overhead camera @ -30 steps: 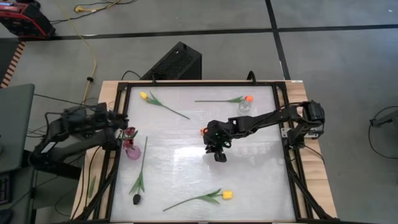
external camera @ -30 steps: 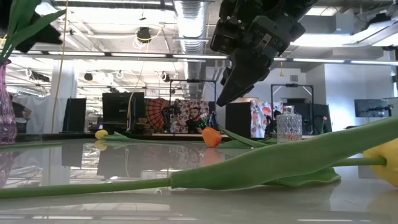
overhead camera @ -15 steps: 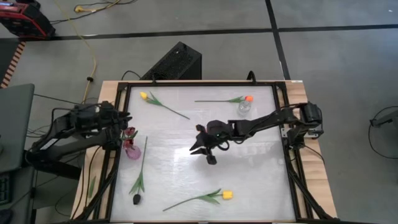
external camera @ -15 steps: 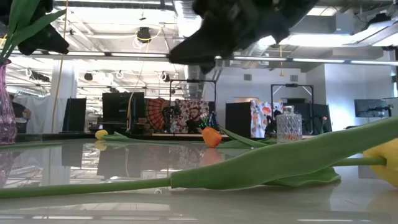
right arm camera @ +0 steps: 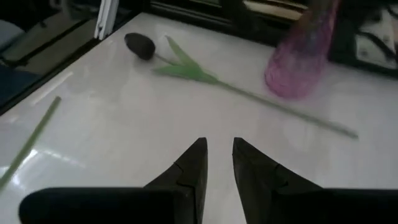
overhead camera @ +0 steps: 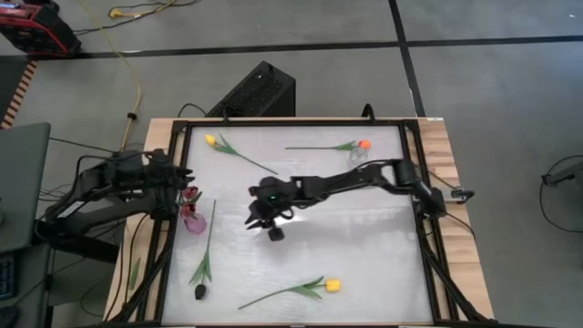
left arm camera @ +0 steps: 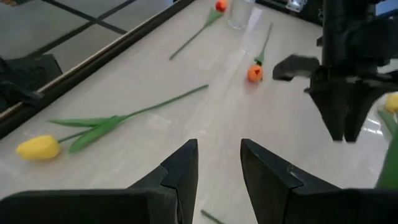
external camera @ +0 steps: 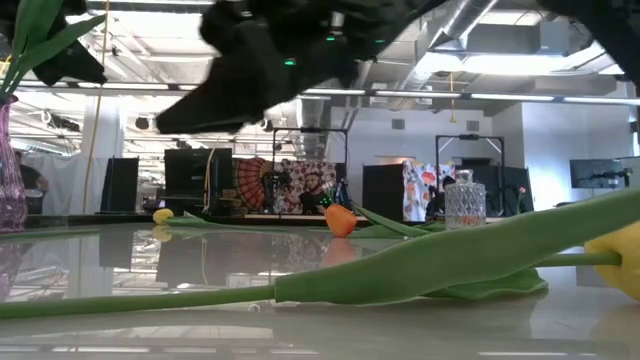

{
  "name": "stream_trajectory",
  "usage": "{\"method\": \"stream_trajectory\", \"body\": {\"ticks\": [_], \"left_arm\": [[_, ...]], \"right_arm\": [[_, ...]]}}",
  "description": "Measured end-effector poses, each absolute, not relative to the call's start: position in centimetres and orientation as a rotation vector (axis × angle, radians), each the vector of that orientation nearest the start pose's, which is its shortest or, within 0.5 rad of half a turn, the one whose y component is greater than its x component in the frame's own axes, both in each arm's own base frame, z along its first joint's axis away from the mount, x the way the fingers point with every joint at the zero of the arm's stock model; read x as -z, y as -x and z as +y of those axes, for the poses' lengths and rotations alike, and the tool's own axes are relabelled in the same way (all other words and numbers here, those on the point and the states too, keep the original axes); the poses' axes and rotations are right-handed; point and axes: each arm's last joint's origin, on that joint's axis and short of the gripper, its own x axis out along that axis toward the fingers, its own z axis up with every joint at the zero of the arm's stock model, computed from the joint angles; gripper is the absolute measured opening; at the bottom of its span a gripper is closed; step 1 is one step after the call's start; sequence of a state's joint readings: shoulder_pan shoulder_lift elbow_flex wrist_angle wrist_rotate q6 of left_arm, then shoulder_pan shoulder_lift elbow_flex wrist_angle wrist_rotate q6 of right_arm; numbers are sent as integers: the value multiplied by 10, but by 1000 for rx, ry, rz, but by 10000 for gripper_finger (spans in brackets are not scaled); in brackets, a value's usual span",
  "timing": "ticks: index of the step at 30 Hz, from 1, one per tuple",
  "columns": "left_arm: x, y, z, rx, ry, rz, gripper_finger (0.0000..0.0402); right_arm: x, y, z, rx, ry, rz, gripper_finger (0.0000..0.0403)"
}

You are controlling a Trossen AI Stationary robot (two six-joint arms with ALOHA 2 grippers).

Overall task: Sort flowers into vase by color
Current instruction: Put the black tulip into the pink vase

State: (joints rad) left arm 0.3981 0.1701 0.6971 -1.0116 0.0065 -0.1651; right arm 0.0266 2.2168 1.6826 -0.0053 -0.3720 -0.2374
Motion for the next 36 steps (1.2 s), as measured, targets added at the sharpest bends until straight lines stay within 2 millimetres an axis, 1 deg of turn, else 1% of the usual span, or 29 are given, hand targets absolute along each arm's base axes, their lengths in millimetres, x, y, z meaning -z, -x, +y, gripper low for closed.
{"method": "stream_trajectory", "body": {"ticks": [3, 5, 11, 15, 19, 20, 25, 27, 33, 36], "left_arm": [[-278, -22, 9, -427, 253, 439, 109], [-278, -22, 9, -432, 250, 437, 109], [-278, -22, 9, -433, 250, 437, 109], [-278, -22, 9, -434, 250, 437, 109], [-278, -22, 9, -435, 250, 437, 109], [-278, -22, 9, -435, 250, 437, 109], [-278, -22, 10, -446, 252, 436, 109], [-278, -21, 10, -459, 252, 436, 109], [-278, -21, 10, -472, 257, 436, 109], [-278, -21, 10, -473, 258, 436, 109]], "right_arm": [[-187, -525, 29, -497, 153, 484, 107], [-181, -539, 32, -524, 163, 490, 118], [-169, -573, 41, -551, 204, 451, 181], [-149, -588, 44, -607, 195, 413, 210], [-128, -594, 45, -614, 191, 336, 216], [-128, -596, 44, -605, 196, 308, 216], [-125, -598, 39, -556, 185, 325, 211], [-125, -598, 31, -521, 161, 344, 210], [-121, -596, -5, -460, 50, 431, 208], [-123, -593, -14, -452, 28, 464, 208]]}}
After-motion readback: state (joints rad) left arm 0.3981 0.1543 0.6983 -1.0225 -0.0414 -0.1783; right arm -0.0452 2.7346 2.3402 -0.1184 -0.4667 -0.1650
